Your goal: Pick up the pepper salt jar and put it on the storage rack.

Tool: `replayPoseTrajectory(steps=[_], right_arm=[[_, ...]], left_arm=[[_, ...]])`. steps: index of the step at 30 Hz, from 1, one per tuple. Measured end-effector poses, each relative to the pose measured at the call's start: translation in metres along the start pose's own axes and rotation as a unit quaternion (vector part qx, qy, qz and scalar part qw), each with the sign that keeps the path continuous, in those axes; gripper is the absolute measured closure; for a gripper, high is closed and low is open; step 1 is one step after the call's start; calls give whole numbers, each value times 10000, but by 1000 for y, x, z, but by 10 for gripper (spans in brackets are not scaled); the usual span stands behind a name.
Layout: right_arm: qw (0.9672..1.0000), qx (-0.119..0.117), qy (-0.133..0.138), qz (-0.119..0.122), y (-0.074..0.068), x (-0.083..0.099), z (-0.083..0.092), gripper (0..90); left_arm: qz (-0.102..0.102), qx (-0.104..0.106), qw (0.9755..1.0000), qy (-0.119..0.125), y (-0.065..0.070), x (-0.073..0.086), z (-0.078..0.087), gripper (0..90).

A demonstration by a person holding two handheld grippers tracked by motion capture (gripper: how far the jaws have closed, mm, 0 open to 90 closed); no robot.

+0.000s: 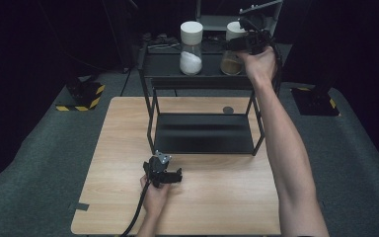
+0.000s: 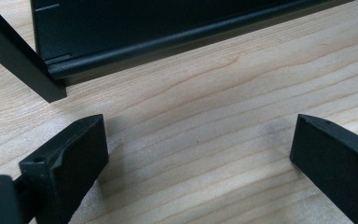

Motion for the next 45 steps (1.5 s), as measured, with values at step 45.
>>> replayPoseTrajectory(steps=[45], right_arm=[[9977, -531, 426, -15, 34, 62, 53, 64]], left_arm=[[0, -5, 10000, -2, 0, 0, 0, 41]])
Point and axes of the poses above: each handheld gripper's, and its own axes: z roughly backward along the jaws, x roughly out of its underside, y roughly to its right, the point moved 3 cm from there along -z, roughly forward along the jaws, and after that the axes turned 2 degrees about y, right-handed, at the moved point
